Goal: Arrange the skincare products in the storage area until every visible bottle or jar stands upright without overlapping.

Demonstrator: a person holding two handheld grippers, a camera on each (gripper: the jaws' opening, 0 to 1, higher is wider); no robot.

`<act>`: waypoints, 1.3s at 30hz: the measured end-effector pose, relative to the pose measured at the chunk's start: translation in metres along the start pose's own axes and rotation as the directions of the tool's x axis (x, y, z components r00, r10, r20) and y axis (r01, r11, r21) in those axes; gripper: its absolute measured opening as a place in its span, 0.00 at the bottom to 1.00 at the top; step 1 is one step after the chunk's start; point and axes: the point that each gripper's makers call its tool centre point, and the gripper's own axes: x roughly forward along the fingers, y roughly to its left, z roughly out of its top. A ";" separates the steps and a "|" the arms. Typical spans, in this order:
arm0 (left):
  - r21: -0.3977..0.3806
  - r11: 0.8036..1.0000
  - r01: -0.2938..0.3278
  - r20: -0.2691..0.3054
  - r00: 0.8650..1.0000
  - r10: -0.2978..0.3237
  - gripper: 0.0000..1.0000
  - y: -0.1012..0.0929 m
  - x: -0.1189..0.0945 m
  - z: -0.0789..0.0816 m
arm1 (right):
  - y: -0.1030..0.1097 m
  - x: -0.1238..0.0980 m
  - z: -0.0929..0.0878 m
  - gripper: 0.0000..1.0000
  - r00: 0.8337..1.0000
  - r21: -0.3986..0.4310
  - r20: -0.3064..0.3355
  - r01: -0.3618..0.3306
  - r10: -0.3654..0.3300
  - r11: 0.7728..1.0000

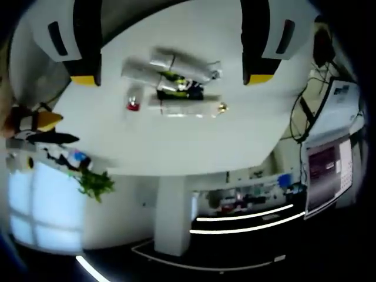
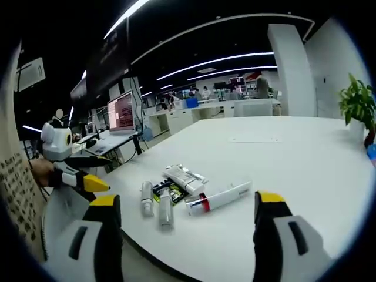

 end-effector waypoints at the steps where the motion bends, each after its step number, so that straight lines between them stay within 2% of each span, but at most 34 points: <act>1: 0.004 1.000 -0.002 0.004 1.000 0.002 0.97 0.001 0.000 0.001 | 0.000 0.000 0.001 0.95 1.000 0.001 0.004 0.001 -0.001 1.000; 11: -0.025 1.000 0.007 0.004 1.000 -0.006 0.97 -0.003 -0.004 0.003 | -0.002 -0.001 -0.002 0.94 1.000 0.000 0.004 -0.008 0.008 1.000; 15: -0.040 0.999 0.010 0.026 1.000 -0.009 0.97 -0.007 -0.011 0.009 | -0.002 -0.002 -0.003 0.91 1.000 0.026 0.000 -0.007 0.007 1.000; 18: -0.012 1.000 -0.003 0.007 1.000 0.003 0.97 -0.008 -0.014 0.006 | 0.001 -0.001 -0.003 0.88 1.000 0.024 -0.006 -0.016 0.016 1.000; 21: 0.002 1.000 0.023 0.001 1.000 -0.023 0.97 -0.013 -0.013 0.003 | 0.008 -0.001 -0.004 0.86 0.999 0.032 -0.026 -0.040 0.040 0.999; 23: -0.005 1.000 0.023 0.003 1.000 -0.023 0.97 -0.010 -0.010 0.004 | 0.008 0.000 -0.005 0.87 0.999 0.026 -0.032 -0.042 0.043 0.999; 26: -0.043 0.999 0.003 -0.009 1.000 -0.003 0.97 -0.002 -0.011 -0.001 | 0.006 0.000 0.002 0.92 0.999 0.029 0.012 -0.039 0.039 0.999; 29: -0.061 0.998 0.008 0.001 1.000 -0.008 0.97 0.001 -0.011 0.000 | 0.004 -0.001 -0.001 0.94 0.999 0.037 -0.008 -0.033 0.033 0.999; 39: -0.073 0.997 -0.008 -0.004 1.000 0.007 0.97 0.007 -0.009 -0.004 | 0.004 -0.004 -0.005 0.98 0.999 0.032 -0.012 -0.033 0.034 0.999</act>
